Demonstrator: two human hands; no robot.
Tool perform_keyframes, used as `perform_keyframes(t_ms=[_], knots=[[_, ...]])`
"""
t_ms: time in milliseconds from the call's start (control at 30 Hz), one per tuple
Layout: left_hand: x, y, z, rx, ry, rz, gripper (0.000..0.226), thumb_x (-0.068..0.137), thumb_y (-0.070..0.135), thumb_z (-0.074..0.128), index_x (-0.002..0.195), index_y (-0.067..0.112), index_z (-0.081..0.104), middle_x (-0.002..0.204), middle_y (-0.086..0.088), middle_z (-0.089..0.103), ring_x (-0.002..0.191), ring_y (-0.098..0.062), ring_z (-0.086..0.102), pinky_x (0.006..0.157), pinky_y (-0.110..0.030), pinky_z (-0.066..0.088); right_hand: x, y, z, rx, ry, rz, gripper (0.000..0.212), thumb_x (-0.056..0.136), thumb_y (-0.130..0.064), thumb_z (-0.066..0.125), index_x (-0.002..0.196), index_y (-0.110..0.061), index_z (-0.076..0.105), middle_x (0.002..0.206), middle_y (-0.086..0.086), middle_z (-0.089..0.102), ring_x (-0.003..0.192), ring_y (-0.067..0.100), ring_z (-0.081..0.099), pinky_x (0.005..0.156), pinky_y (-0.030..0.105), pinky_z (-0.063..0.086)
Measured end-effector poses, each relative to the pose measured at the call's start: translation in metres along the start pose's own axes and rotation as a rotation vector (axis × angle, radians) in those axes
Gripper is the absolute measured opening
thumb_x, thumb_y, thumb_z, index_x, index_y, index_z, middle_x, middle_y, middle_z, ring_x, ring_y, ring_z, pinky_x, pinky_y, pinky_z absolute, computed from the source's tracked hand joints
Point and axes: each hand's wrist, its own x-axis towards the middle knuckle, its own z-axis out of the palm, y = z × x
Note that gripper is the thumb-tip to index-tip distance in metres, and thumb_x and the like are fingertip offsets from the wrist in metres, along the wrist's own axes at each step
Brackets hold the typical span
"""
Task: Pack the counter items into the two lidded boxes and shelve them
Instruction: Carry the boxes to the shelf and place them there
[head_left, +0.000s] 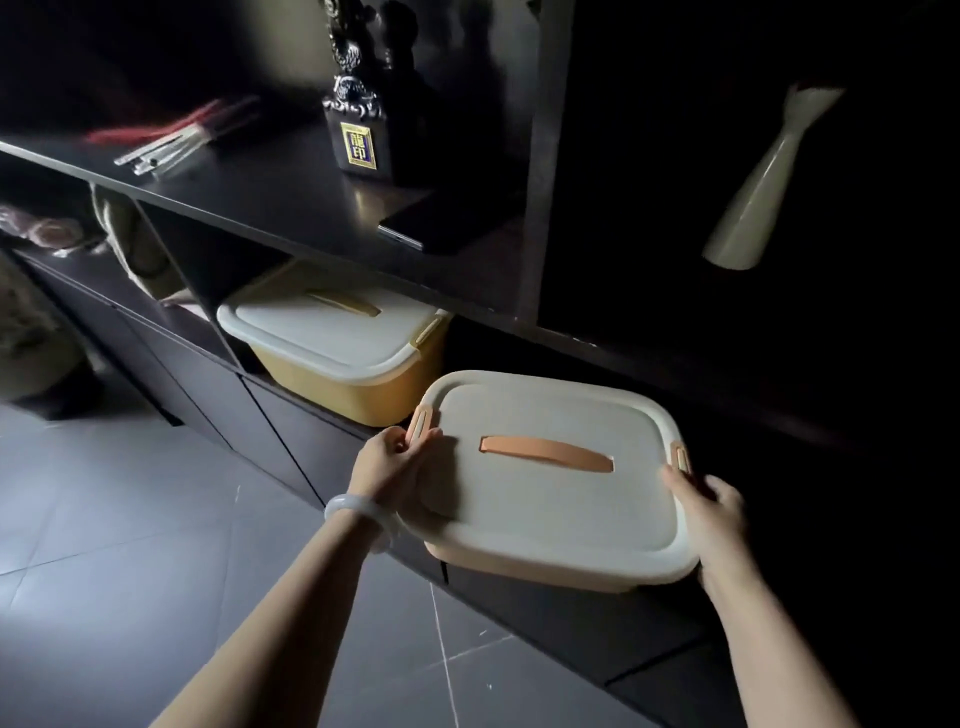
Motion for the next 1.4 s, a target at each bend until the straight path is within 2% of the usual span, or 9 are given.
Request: perform_keyframes(t_ms=[167, 300, 500, 633, 767, 900, 1067, 1233, 1400], knots=[[0.038, -0.004, 0.009, 0.037, -0.075, 0.017, 0.047, 0.083, 0.055, 0.065, 0.070, 0.011, 0.053, 0.061, 0.002, 0.046, 0.059, -0.018, 0.039, 0.053, -0.032, 0.030, 0.000, 0.008, 0.017, 0.003, 0.083, 0.062, 0.072, 0.080, -0.039, 0.073, 0.140, -0.011, 0.043, 0.135, 0.014, 0.050, 0.116, 0.031, 0.053, 0.095, 0.043, 0.045], [0.058, -0.008, 0.015, 0.032, -0.098, 0.049, 0.044, 0.084, 0.051, 0.067, 0.065, 0.016, 0.047, 0.056, 0.007, 0.042, 0.053, -0.012, 0.036, 0.045, -0.022, 0.026, -0.001, 0.015, 0.027, 0.019, 0.136, 0.068, 0.074, 0.080, -0.042, 0.073, 0.141, -0.012, 0.042, 0.133, 0.014, 0.052, 0.114, 0.030, 0.054, 0.094, 0.043, 0.046], [0.073, -0.005, 0.012, -0.073, -0.114, -0.002, 0.044, 0.084, 0.054, 0.065, 0.074, 0.012, 0.058, 0.065, 0.002, 0.051, 0.061, -0.016, 0.043, 0.056, -0.031, 0.033, -0.008, 0.014, 0.045, 0.123, 0.170, 0.091, 0.069, 0.078, -0.043, 0.073, 0.136, -0.015, 0.048, 0.124, 0.012, 0.059, 0.107, 0.029, 0.060, 0.095, 0.048, 0.049], [0.052, -0.016, 0.006, -0.417, -0.141, -0.117, 0.042, 0.090, 0.046, 0.062, 0.092, 0.004, 0.065, 0.083, -0.007, 0.060, 0.079, -0.019, 0.052, 0.072, -0.033, 0.042, -0.008, 0.013, 0.049, 0.127, 0.196, 0.064, 0.051, 0.078, -0.042, 0.073, 0.119, -0.018, 0.058, 0.108, 0.008, 0.064, 0.093, 0.026, 0.061, 0.091, 0.045, 0.052], [0.013, -0.034, 0.003, -0.775, -0.229, -0.274, 0.037, 0.093, 0.046, 0.056, 0.111, 0.015, 0.067, 0.101, -0.011, 0.067, 0.091, -0.026, 0.059, 0.094, -0.046, 0.049, -0.008, 0.013, 0.054, 0.121, 0.220, 0.061, 0.056, 0.077, -0.044, 0.072, 0.122, -0.014, 0.059, 0.109, 0.009, 0.064, 0.095, 0.028, 0.062, 0.090, 0.046, 0.052], [-0.012, -0.033, 0.007, -0.901, -0.263, -0.252, 0.029, 0.095, 0.045, 0.052, 0.113, 0.026, 0.066, 0.104, 0.008, 0.073, 0.108, -0.018, 0.063, 0.093, -0.041, 0.049, -0.010, 0.012, 0.062, 0.144, 0.237, 0.067, 0.063, 0.075, -0.044, 0.071, 0.128, -0.014, 0.056, 0.119, 0.010, 0.062, 0.100, 0.028, 0.062, 0.090, 0.043, 0.052], [-0.020, -0.027, 0.007, -0.904, -0.337, -0.119, 0.038, 0.098, 0.031, 0.051, 0.136, 0.032, 0.051, 0.129, 0.017, 0.061, 0.120, -0.004, 0.054, 0.100, -0.038, 0.043, -0.014, 0.007, 0.076, 0.182, 0.243, 0.075, 0.066, 0.078, -0.041, 0.070, 0.133, -0.011, 0.050, 0.126, 0.015, 0.058, 0.109, 0.031, 0.060, 0.094, 0.046, 0.050], [-0.011, -0.025, 0.004, -0.876, -0.335, -0.093, 0.041, 0.099, 0.026, 0.049, 0.139, 0.028, 0.048, 0.129, 0.013, 0.061, 0.122, -0.007, 0.053, 0.091, -0.029, 0.045, -0.009, -0.001, 0.084, 0.159, 0.240, 0.073, 0.066, 0.080, -0.039, 0.068, 0.134, -0.007, 0.048, 0.128, 0.016, 0.057, 0.111, 0.032, 0.059, 0.094, 0.043, 0.050], [0.004, -0.023, 0.001, -0.823, -0.350, -0.102, 0.041, 0.099, 0.026, 0.051, 0.140, 0.026, 0.048, 0.132, 0.008, 0.060, 0.124, -0.010, 0.052, 0.106, -0.039, 0.040, -0.002, -0.007, 0.090, 0.139, 0.230, 0.083, 0.069, 0.079, -0.040, 0.068, 0.135, -0.006, 0.046, 0.128, 0.017, 0.056, 0.110, 0.032, 0.058, 0.091, 0.040, 0.050]])
